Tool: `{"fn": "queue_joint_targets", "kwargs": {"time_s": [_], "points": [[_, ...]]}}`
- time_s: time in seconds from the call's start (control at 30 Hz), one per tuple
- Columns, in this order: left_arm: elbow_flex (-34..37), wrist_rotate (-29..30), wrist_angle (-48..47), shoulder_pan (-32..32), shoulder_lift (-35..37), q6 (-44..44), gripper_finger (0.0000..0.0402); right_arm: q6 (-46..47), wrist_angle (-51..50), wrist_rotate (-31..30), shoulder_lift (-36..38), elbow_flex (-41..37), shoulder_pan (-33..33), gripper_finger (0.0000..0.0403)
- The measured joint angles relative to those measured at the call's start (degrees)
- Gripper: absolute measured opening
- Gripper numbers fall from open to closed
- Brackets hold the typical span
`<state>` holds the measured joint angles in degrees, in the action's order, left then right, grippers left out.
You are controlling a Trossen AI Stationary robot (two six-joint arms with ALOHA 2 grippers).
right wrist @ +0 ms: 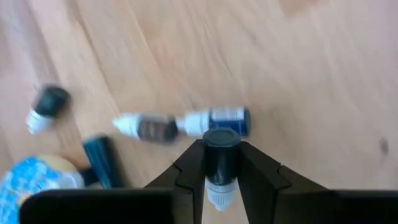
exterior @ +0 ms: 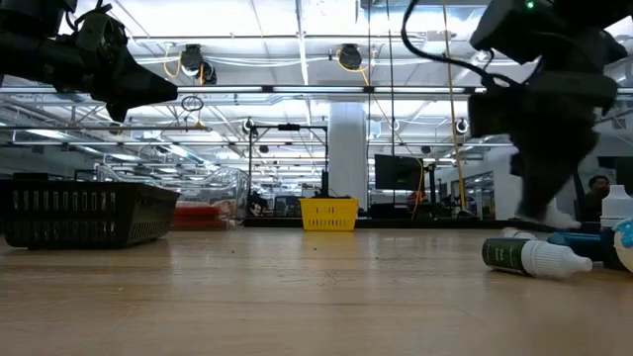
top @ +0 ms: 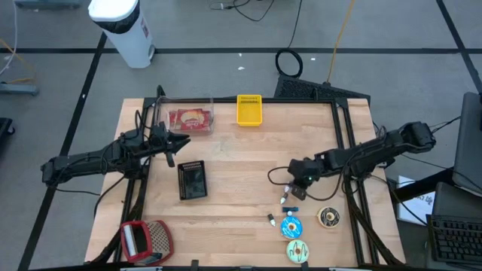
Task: Pick & Place Food Item
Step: Put the green food coloring bottle into the yellow bin
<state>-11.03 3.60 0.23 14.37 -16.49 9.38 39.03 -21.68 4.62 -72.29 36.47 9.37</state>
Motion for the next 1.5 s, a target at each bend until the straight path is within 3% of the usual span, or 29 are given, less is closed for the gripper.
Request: {"fn": "queue_joint_targets", "kwargs": {"time_s": [0.7,0.97,1.13,1.37,1.5], "points": [[0.0,-0.02,0.0,0.02,0.02,0.01,0.0079,-25.87,33.1,-0.11,-0.27,0.0,-8.73,0.0064],[0.0,-0.02,-0.02,0.0,0.0,0.01,0.0079,-33.43,53.24,-0.13,-7.74,0.02,-12.1,0.0062],[0.0,-0.02,-0.02,0.0,0.01,0.01,0.0079,-32.35,66.95,-0.18,-14.02,0.05,-16.53,0.0063],[0.0,-0.04,-0.02,0.0,0.02,0.03,0.0079,-30.63,67.66,-0.1,-18.01,4.88,-22.99,0.0061],[-0.01,-0.11,-0.02,0.0,0.01,0.03,0.0079,-31.53,60.76,0.03,-19.85,11.27,-25.88,0.0062]]}}
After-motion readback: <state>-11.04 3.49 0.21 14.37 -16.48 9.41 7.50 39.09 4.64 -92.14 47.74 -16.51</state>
